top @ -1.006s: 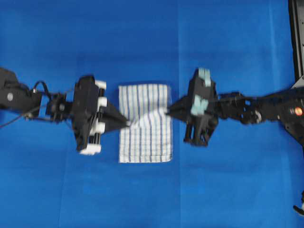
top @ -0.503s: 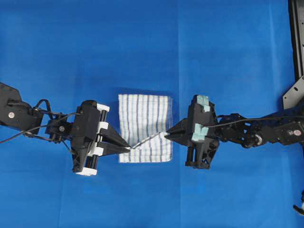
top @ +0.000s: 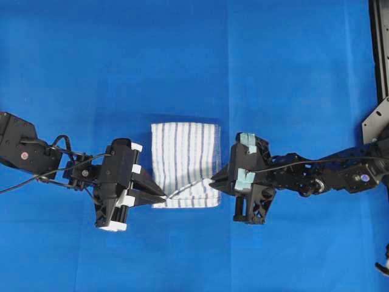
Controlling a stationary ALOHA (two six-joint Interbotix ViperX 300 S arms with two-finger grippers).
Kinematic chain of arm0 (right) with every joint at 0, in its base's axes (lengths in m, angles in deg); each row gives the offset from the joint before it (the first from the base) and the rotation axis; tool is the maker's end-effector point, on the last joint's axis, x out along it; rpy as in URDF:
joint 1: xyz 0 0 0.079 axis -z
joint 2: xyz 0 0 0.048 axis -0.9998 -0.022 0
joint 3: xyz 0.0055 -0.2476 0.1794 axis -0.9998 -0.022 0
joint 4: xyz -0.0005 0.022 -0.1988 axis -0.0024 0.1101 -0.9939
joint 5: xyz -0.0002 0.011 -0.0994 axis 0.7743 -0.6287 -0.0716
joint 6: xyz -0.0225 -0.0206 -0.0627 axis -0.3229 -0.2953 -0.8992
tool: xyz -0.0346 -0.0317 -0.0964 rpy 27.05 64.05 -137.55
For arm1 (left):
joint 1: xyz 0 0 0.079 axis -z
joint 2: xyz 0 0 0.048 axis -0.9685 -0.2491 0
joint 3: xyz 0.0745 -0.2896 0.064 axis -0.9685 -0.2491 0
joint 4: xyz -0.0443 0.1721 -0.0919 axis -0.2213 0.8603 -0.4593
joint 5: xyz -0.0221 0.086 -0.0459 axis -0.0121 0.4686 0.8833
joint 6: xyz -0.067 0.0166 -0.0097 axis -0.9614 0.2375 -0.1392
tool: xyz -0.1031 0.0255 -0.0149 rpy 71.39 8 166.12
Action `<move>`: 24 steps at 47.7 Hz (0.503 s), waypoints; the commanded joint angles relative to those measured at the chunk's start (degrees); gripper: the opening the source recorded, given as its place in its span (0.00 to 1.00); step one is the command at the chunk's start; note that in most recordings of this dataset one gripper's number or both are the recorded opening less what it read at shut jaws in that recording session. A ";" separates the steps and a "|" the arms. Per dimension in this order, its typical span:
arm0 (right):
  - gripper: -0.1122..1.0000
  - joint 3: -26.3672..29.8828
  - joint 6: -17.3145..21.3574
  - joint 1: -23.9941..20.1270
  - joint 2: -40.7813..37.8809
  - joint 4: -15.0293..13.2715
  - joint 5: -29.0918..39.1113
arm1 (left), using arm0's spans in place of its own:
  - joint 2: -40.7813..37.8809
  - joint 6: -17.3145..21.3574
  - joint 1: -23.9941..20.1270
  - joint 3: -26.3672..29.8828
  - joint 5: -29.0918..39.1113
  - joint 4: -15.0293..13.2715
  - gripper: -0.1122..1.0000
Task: Fold the blue towel.
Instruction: 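Fold the top end down onto the bottom half with both grippers, then release the towel and move both grippers apart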
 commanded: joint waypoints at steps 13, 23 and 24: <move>0.89 0.53 -0.62 -1.05 2.02 0.18 -0.26 | 1.76 0.00 0.97 0.18 0.97 -0.09 0.82; 0.93 -1.67 -1.41 -1.58 8.61 -0.35 -0.44 | 7.91 0.18 0.62 -1.58 7.65 -0.09 0.83; 0.94 -2.11 -1.49 -1.58 9.40 -0.35 -0.53 | 8.79 0.18 0.62 -1.85 8.35 -0.09 0.82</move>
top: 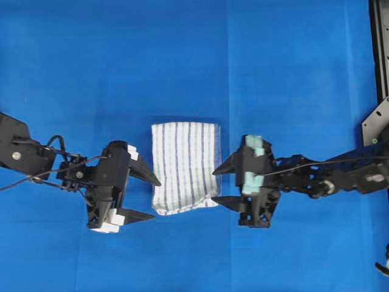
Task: Fold the blue towel.
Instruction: 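Release the towel and move both grippers apart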
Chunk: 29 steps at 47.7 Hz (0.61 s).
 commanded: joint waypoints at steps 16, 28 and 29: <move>0.94 -8.53 -5.01 -0.35 17.58 -0.53 -3.96 | 18.02 0.53 -1.76 -7.29 4.13 0.09 0.81; 0.94 -16.35 -8.88 -0.35 30.41 -0.53 -4.48 | 29.79 3.34 -4.57 -16.35 3.25 0.26 0.80; 0.94 -16.96 -9.23 -0.35 31.55 -0.44 -4.48 | 30.76 3.87 -4.83 -17.05 3.16 0.26 0.80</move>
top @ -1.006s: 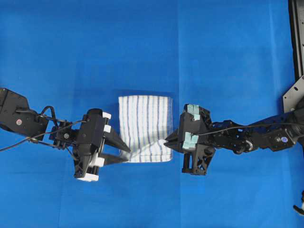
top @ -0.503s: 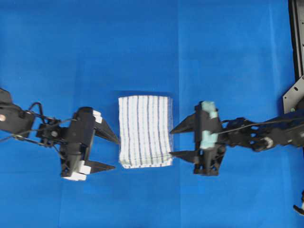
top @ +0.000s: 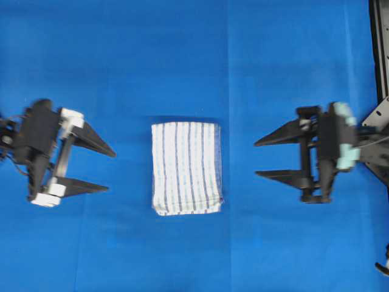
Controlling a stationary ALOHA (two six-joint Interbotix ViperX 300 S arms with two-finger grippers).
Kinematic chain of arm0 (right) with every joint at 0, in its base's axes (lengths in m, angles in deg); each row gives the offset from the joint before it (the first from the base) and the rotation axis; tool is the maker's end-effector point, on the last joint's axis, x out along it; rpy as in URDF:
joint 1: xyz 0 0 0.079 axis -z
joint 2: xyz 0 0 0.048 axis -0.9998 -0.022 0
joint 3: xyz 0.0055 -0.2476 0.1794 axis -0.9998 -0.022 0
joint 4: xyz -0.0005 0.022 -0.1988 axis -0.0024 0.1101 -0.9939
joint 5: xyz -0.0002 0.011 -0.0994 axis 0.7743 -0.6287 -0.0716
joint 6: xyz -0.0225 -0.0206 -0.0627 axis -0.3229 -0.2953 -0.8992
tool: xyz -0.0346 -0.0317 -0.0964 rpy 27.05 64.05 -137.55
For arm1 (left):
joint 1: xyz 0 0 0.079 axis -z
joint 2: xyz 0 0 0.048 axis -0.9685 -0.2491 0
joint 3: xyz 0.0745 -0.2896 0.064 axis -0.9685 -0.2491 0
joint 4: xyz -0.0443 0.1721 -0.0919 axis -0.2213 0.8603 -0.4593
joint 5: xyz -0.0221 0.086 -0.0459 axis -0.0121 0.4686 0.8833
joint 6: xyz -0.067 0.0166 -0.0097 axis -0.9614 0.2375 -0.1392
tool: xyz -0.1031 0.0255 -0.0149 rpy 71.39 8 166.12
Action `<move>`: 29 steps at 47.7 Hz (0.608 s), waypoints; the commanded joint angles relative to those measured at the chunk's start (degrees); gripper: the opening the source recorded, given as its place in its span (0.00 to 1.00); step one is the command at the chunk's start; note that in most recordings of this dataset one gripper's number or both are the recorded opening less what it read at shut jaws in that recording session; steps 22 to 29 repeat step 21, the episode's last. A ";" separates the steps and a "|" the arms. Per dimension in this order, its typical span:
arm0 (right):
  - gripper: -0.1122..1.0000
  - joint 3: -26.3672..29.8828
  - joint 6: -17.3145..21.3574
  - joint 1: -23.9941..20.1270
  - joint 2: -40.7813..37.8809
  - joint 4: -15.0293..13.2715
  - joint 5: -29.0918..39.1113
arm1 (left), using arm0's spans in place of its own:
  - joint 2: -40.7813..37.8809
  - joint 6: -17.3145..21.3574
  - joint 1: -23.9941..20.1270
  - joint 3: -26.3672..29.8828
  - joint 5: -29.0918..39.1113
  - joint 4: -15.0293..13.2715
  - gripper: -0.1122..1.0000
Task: Fold the blue towel.
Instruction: 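Release the towel and move both grippers apart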
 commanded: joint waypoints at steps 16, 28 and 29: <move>0.94 -11.95 -3.60 -0.18 18.19 -0.09 -1.93 | 20.92 8.44 -4.92 -10.81 0.62 0.18 0.80; 0.94 -14.15 -3.60 -0.18 20.65 -0.09 -1.93 | 26.19 8.53 -7.38 -14.33 1.32 0.18 0.80; 0.94 -14.15 -3.60 -0.18 20.65 -0.09 -1.93 | 26.19 8.53 -7.38 -14.33 1.32 0.18 0.80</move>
